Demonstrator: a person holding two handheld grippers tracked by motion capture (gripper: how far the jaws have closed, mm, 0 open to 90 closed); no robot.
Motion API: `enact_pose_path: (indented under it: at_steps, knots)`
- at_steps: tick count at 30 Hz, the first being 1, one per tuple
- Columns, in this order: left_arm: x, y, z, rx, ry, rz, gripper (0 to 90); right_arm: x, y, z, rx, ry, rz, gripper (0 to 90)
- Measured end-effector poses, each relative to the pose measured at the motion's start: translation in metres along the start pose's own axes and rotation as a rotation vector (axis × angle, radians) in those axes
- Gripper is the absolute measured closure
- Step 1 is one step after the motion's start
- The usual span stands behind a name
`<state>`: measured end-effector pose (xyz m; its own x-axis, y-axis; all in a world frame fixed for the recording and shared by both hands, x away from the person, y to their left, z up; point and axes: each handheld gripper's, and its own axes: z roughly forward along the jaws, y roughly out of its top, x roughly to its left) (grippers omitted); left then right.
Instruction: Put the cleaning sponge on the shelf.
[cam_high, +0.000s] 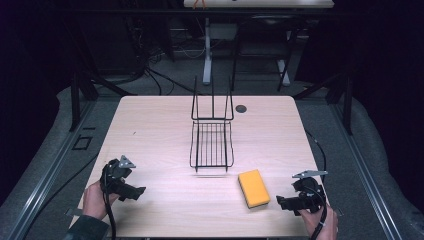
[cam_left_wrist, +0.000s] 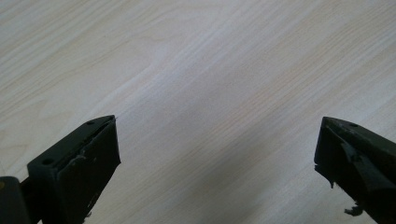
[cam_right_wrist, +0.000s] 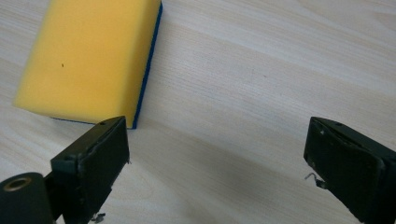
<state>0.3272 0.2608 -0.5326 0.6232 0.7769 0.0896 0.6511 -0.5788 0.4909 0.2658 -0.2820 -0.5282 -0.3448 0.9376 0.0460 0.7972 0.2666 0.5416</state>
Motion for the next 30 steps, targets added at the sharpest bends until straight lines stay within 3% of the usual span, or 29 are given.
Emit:
enact_pose_path:
  at_steps: [4,8,14,25,30]
  knots:
    - [0.003,0.002,0.005,0.023,-0.022,-0.001,0.3,0.002,0.001,0.001,-0.003,0.001,-0.004,6.4]
    - [0.003,0.003,0.005,0.014,-0.022,0.0,0.3,0.007,0.003,0.002,-0.003,-0.003,-0.026,6.8]
    - [-0.001,0.002,0.008,0.046,-0.02,0.014,0.3,0.013,0.006,0.002,0.009,-0.016,-0.061,8.3]
    - [0.0,0.003,0.009,0.072,-0.02,0.011,0.3,0.026,0.015,0.0,-0.01,-0.034,-0.086,9.5]
    - [0.002,0.002,0.009,0.068,-0.018,-0.004,0.3,0.032,0.019,0.002,-0.012,-0.015,-0.09,9.1]
